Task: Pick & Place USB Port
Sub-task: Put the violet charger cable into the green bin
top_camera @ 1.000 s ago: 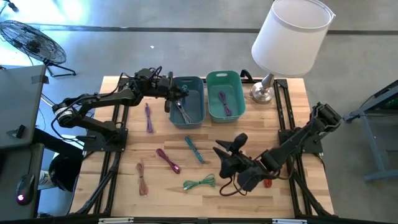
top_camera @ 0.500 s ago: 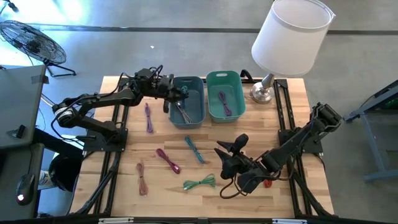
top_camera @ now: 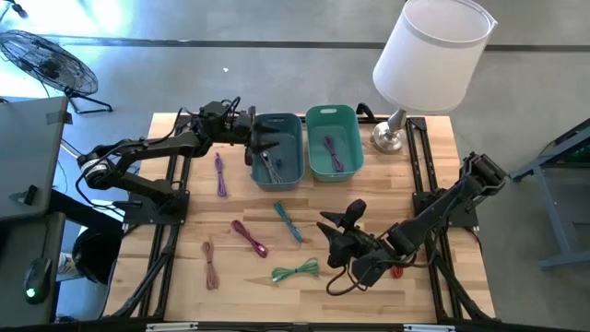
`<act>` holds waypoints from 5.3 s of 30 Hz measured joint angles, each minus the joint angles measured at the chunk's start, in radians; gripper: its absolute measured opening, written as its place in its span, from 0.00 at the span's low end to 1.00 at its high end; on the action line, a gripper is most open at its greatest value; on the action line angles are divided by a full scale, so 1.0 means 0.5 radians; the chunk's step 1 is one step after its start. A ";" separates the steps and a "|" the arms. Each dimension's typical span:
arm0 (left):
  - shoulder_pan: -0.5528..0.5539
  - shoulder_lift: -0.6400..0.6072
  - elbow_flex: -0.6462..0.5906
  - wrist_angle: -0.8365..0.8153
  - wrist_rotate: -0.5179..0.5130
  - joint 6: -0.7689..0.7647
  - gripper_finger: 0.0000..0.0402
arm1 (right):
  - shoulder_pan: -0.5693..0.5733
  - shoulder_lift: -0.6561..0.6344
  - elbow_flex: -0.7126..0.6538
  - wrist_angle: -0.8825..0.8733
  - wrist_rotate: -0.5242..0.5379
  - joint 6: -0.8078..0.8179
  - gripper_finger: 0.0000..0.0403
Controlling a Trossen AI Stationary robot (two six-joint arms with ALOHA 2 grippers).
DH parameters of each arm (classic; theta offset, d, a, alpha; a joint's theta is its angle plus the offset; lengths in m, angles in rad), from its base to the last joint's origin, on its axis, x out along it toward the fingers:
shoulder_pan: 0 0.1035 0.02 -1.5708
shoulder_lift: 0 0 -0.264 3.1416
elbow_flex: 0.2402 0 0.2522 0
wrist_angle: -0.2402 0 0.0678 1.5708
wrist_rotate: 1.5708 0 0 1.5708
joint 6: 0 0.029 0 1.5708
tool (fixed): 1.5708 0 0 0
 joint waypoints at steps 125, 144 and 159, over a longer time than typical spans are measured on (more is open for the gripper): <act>-0.289 -0.958 0.365 -3.514 -1.116 2.554 0.37 | -0.264 0.000 -0.001 -0.217 -0.439 0.352 0.37; -0.288 -0.286 0.365 -3.523 -1.168 2.974 0.37 | -0.264 0.000 -0.001 -0.213 -0.449 0.366 0.37; -0.288 0.010 0.365 -3.426 -1.149 3.079 0.37 | -0.264 0.000 -0.001 -0.212 -0.529 0.367 0.37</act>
